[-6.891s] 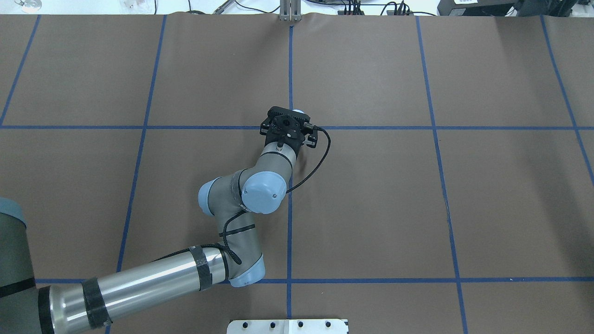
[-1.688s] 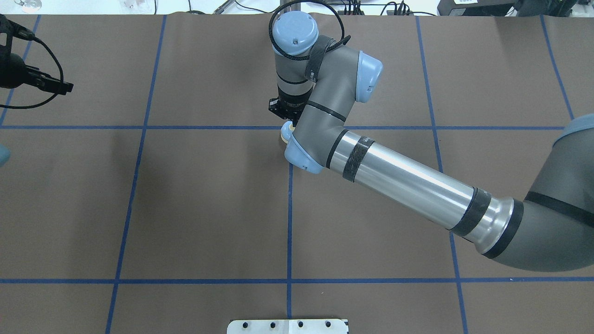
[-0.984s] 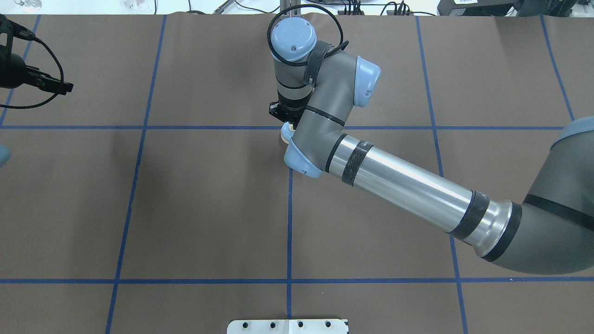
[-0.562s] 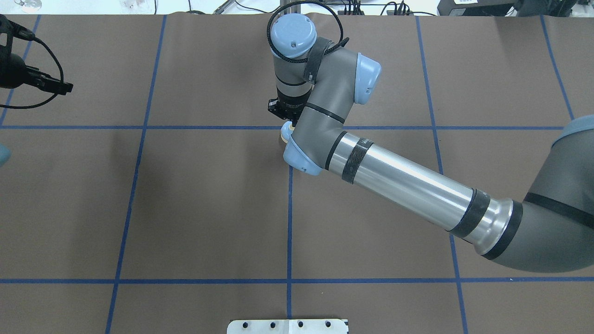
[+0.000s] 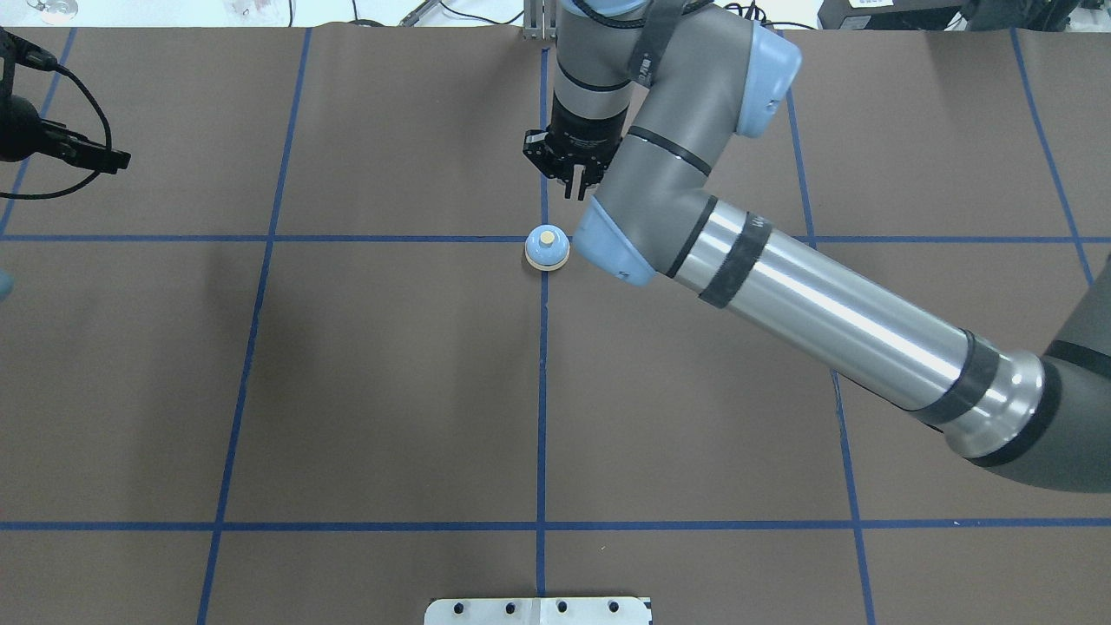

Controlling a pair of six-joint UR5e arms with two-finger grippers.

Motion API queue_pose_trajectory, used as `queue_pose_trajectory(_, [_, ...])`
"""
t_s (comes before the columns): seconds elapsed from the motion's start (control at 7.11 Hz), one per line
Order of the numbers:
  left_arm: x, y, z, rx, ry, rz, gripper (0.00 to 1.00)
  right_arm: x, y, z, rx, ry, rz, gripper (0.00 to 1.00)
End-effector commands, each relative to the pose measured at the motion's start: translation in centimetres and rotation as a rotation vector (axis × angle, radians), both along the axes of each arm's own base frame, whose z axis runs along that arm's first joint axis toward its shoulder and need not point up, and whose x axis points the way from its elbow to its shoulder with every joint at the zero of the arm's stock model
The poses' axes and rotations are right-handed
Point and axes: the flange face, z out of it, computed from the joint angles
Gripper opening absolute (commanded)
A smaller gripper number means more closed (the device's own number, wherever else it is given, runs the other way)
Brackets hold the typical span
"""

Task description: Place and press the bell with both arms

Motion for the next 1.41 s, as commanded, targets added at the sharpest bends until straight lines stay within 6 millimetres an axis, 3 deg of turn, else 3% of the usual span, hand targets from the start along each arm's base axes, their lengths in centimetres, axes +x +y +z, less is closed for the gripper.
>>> queue_pose_trajectory(0.0, [-3.9, -0.4, 1.5, -0.032, -0.043, 0.053, 1.00, 9.5, 1.5, 7.4, 0.077, 0.017, -0.019, 1.00])
queue_pose_trajectory(0.14, [-7.2, -0.3, 2.7, -0.031, -0.071, 0.087, 1.00, 14.8, 2.0, 11.9, 0.128, 0.070, -0.068, 1.00])
queue_pose_trajectory(0.56, [-17.5, 0.9, 7.4, -0.123, -0.179, 0.173, 1.00, 31.6, 1.4, 26.8, 0.255, 0.228, -0.277, 1.00])
queue_pose_trajectory(0.7, [-21.2, 1.5, 8.8, -0.203, -0.202, 0.187, 1.00, 37.6, 2.4, 31.8, 0.269, 0.229, -0.332, 1.00])
queue_pose_trajectory(0.84, [-23.8, 2.2, 9.2, -0.303, -0.162, 0.183, 1.00, 43.4, 4.7, 37.1, 0.258, 0.185, -0.371, 1.00])
queue_pose_trajectory(0.98, [-25.4, 3.4, 8.2, -0.361, -0.134, 0.163, 1.00, 48.7, 7.3, 41.3, 0.259, 0.174, -0.388, 1.00])
queue_pose_trajectory(1.12, [-25.7, 4.6, 7.2, -0.379, -0.131, 0.159, 1.00, 52.9, 10.1, 45.3, 0.245, 0.160, -0.393, 1.00])
queue_pose_trajectory(1.27, [-25.7, 6.1, 8.0, -0.390, -0.129, 0.159, 1.00, 54.4, 12.0, 48.2, 0.184, 0.134, -0.363, 1.00])
